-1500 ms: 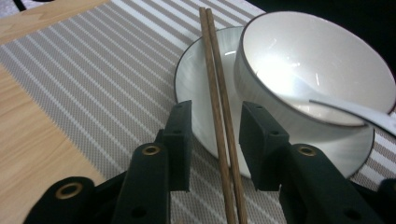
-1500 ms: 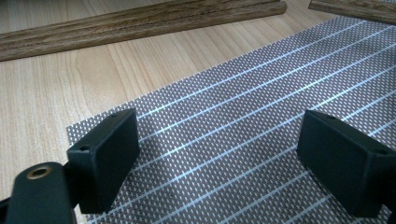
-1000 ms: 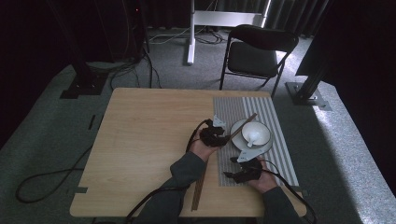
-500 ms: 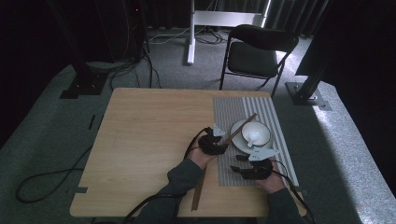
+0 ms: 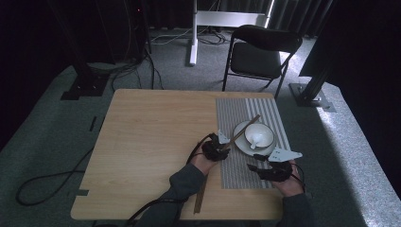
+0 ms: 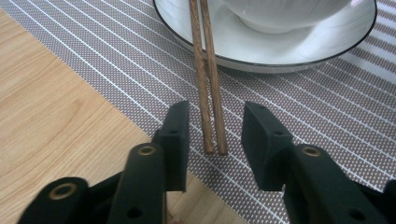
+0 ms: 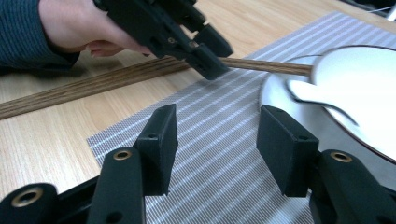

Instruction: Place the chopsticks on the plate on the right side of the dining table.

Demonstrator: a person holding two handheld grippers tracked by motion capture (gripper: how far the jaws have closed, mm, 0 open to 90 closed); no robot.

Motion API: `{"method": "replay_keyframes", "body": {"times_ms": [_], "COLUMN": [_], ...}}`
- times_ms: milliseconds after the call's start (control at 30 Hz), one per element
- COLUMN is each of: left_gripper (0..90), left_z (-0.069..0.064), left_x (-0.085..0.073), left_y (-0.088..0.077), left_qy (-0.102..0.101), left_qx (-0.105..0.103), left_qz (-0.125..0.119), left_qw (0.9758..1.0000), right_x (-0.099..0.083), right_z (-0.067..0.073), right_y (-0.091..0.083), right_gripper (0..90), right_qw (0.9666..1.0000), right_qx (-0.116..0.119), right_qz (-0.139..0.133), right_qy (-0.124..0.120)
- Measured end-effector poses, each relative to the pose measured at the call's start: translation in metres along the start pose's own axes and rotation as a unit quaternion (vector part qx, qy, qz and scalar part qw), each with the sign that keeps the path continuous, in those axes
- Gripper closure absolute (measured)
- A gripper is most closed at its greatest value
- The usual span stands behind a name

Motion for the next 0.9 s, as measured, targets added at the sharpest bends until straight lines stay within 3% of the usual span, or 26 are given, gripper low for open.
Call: {"method": "replay_keyframes", "body": {"times_ms": [333, 500, 767, 900], "left_gripper": [78.4, 79.7, 80.7, 80.7], "left_z": [0.001, 0.003, 0.005, 0.008], "left_x": [0.005, 0.007, 0.011, 0.014], "left_y": [0.003, 0.004, 0.010, 0.013], "left_qy": [0.006, 0.010, 0.025, 0.030], "left_qx": [0.006, 0.006, -0.003, -0.006], "left_qz": [0.006, 0.007, 0.003, 0.002], "left_qw": [0.9999, 0.9999, 0.9997, 0.9995], "right_x": [-0.010, -0.012, -0.012, -0.013], "right_z": [-0.019, -0.031, -0.055, -0.072], "right_y": [-0.035, -0.048, -0.064, -0.067], "right_gripper": [46.0, 44.5, 44.2, 45.5], "right_qw": [0.9988, 0.9974, 0.9930, 0.9897], "right_qx": [-0.045, -0.067, -0.112, -0.134], "right_qz": [-0.011, -0.014, -0.015, -0.012], "right_qy": [0.017, 0.026, 0.033, 0.049]}}
Point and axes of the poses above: each handheld gripper's, and its own axes: y roughly forward along the jaws, x roughly out of its top, z roughly to its left, the point moved 8 cm from there along y, roughly forward along the jaws, and after that the axes turned 7 degrees about x, right-handed, at the moved point
